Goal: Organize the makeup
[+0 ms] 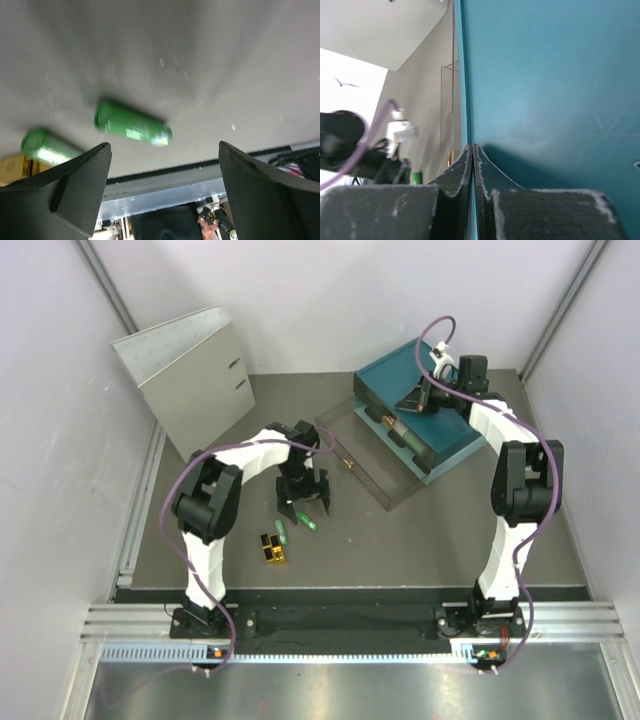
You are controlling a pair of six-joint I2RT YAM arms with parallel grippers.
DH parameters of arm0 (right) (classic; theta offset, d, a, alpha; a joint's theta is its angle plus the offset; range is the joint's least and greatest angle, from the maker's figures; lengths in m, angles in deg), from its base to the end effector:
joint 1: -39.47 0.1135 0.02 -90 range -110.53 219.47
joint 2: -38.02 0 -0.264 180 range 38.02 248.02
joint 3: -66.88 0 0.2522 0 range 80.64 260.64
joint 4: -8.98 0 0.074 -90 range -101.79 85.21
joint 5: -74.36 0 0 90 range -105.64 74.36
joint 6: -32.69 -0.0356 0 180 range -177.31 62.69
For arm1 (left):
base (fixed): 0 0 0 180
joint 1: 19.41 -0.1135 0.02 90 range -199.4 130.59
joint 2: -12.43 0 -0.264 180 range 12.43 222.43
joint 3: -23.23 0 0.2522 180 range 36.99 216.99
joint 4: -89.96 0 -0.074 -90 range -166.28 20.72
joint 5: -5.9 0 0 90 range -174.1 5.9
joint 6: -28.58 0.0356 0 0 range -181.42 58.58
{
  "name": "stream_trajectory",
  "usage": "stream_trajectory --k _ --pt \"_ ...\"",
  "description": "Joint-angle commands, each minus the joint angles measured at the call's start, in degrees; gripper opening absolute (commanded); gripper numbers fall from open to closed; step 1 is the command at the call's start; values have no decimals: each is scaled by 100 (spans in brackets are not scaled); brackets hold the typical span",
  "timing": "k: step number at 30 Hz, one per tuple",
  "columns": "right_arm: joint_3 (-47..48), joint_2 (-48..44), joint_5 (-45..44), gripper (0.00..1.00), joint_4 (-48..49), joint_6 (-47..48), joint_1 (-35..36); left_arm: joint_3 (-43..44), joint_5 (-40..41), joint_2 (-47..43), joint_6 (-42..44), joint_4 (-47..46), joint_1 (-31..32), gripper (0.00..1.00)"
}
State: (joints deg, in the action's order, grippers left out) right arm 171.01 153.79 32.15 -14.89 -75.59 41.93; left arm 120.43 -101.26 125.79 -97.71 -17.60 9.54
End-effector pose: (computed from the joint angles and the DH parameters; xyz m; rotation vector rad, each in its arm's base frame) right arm 0.4599 0.0462 0.2435 -0.1863 2.1548 1.1144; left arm 0.3183 -0.1881 0.1777 0.1849 -2.9688 0.3976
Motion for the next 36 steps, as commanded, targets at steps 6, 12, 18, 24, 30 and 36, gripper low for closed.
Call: stream_trajectory --k 6,12,18,24,30,36 --pt "-687 781 -1641 0 -1529 554 -70 384 -15 643 43 -163 -21 76" --pt "-670 790 -1633 0 -1547 554 -70 454 73 801 96 -163 -39 26" --pt "-643 816 -1641 0 -1538 545 -70 577 91 889 210 -58 -47 0" --pt "-600 834 -1633 0 -1555 545 -70 1191 336 749 491 354 -47 0" --pt "-406 965 -1615 0 -1661 554 -79 2334 364 653 738 514 -65 0" --pt "-309 965 -1597 0 -1679 580 -79 3195 -400 844 729 -347 -65 0"
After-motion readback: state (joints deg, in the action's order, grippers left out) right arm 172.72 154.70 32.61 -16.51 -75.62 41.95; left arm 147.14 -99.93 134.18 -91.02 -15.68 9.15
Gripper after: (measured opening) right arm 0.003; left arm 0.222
